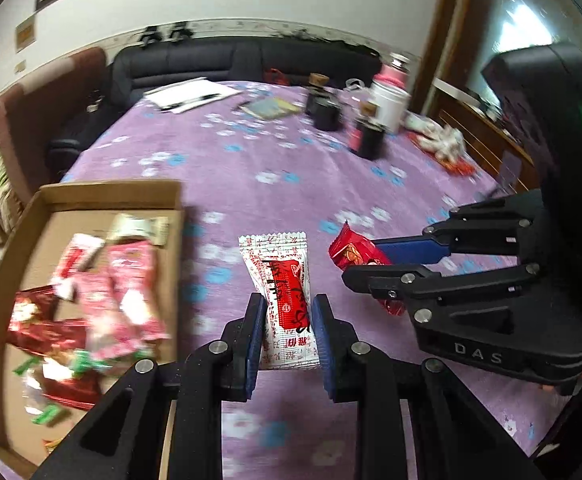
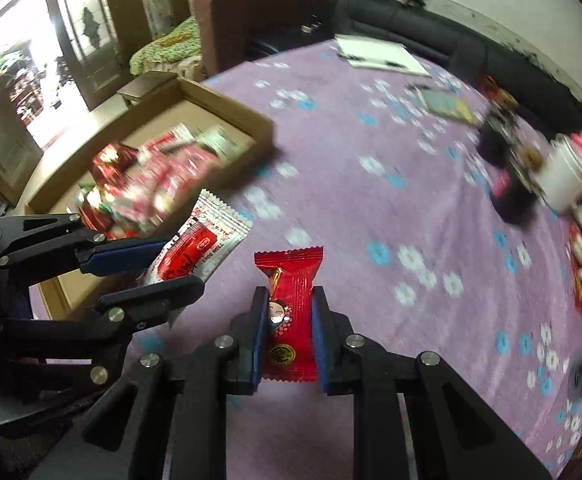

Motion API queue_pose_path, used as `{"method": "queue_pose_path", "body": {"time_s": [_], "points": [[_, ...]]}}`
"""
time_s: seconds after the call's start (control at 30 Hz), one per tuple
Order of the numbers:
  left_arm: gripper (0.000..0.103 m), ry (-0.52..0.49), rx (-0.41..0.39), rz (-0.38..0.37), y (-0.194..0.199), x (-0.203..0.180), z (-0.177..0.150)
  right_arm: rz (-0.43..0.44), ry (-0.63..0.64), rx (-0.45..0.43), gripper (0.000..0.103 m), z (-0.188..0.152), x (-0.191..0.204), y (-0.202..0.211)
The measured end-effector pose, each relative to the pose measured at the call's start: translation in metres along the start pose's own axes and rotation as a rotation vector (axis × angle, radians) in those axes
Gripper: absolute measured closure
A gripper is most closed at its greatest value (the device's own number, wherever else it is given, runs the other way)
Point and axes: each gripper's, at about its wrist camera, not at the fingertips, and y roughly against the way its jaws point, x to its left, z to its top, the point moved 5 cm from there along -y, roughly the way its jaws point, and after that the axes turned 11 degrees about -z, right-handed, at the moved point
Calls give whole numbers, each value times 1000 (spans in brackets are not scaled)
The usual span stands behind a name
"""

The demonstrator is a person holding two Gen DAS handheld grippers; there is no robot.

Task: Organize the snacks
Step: 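Carry both snacks over the cardboard tray and open both grippers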

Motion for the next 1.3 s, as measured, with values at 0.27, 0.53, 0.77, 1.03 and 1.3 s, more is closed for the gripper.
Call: {"method": "queue_pose_path", "body": {"time_s": [0.27, 0.53, 0.77, 1.03, 1.3], "points": [[78, 102, -53, 122, 37, 87, 16, 87, 45, -64, 83, 75, 65, -18], [78, 185, -38, 203, 38, 151, 22, 118, 50, -71, 83, 120, 104, -47], [78, 222, -5, 248, 22, 183, 27, 116, 26, -44, 83, 138, 111, -78], [77, 240, 28, 290, 10, 198, 30, 110, 7, -24, 83, 148, 112, -97], [73, 234, 49, 343, 6, 204, 31, 122, -26, -20, 73, 148, 104, -101]]}}
